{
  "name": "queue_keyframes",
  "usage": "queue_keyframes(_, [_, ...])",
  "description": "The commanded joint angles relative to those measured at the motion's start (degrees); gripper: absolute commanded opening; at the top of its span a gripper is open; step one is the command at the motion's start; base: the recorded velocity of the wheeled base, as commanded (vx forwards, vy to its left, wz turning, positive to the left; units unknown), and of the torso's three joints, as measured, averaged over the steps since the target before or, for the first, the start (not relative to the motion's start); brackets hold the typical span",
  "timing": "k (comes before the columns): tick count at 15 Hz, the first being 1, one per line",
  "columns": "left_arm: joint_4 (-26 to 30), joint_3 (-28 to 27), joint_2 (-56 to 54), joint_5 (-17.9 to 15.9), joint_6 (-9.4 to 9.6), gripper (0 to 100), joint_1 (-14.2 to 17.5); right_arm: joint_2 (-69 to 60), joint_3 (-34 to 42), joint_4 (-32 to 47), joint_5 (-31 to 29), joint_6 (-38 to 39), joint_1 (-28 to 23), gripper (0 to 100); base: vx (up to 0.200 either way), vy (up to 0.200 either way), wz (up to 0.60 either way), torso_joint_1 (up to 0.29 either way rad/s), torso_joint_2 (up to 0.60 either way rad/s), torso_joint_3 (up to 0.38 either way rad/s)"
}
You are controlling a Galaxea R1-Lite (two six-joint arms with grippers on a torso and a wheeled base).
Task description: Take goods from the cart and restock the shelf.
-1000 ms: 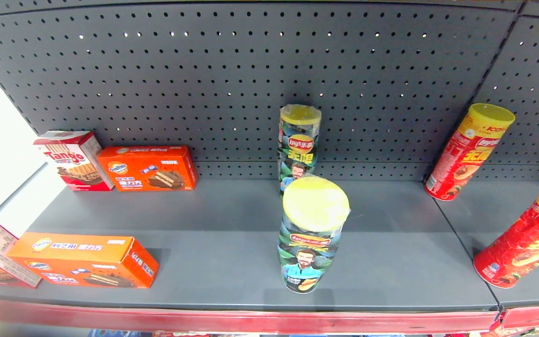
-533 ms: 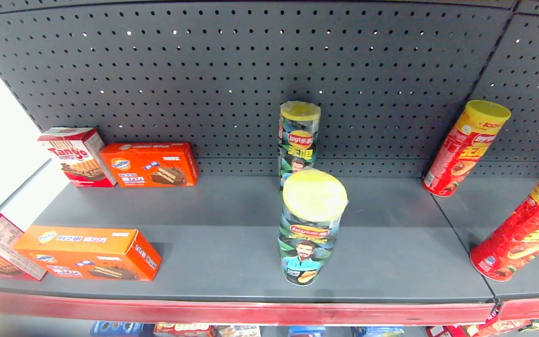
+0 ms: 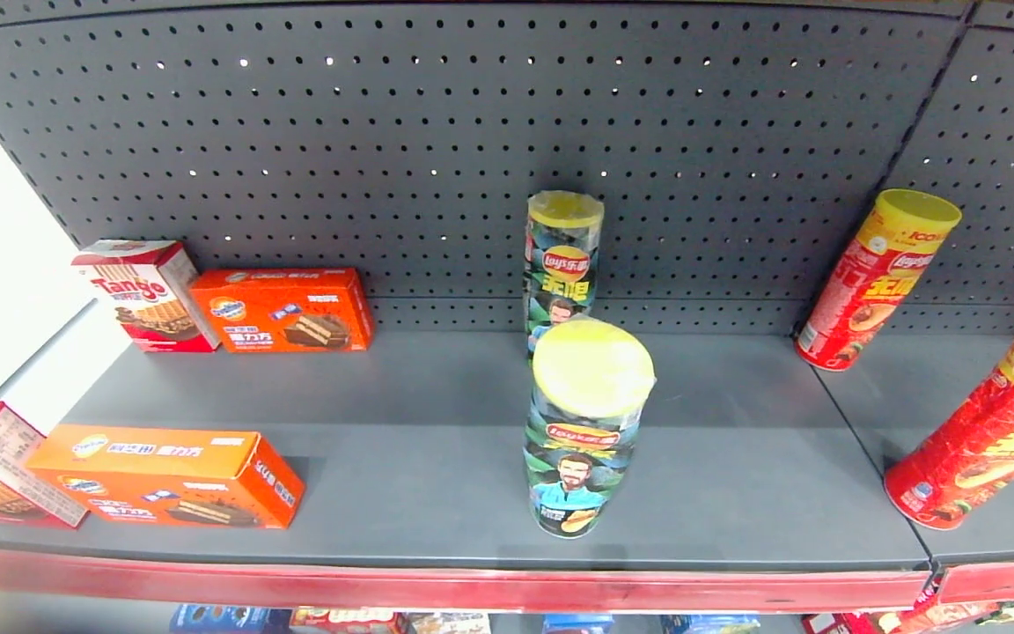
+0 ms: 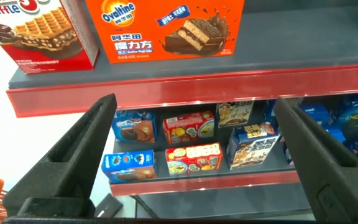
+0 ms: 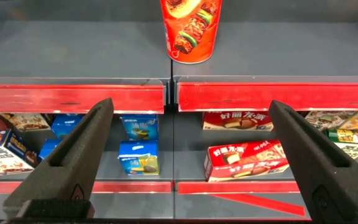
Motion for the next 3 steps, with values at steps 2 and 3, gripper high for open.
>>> queue_keyframes(2, [0.0,0.0,0.1,0.0,0.02,100,0.0,0.1,0.0,0.0,0.0,0.0,0.0,100,0.000,0.000,0.00,0.000,0.00,0.000])
queue_keyframes(3, [0.0,0.0,0.1,0.0,0.02,100,0.0,0.1,0.0,0.0,0.0,0.0,0.0,100,0.000,0.000,0.00,0.000,0.00,0.000])
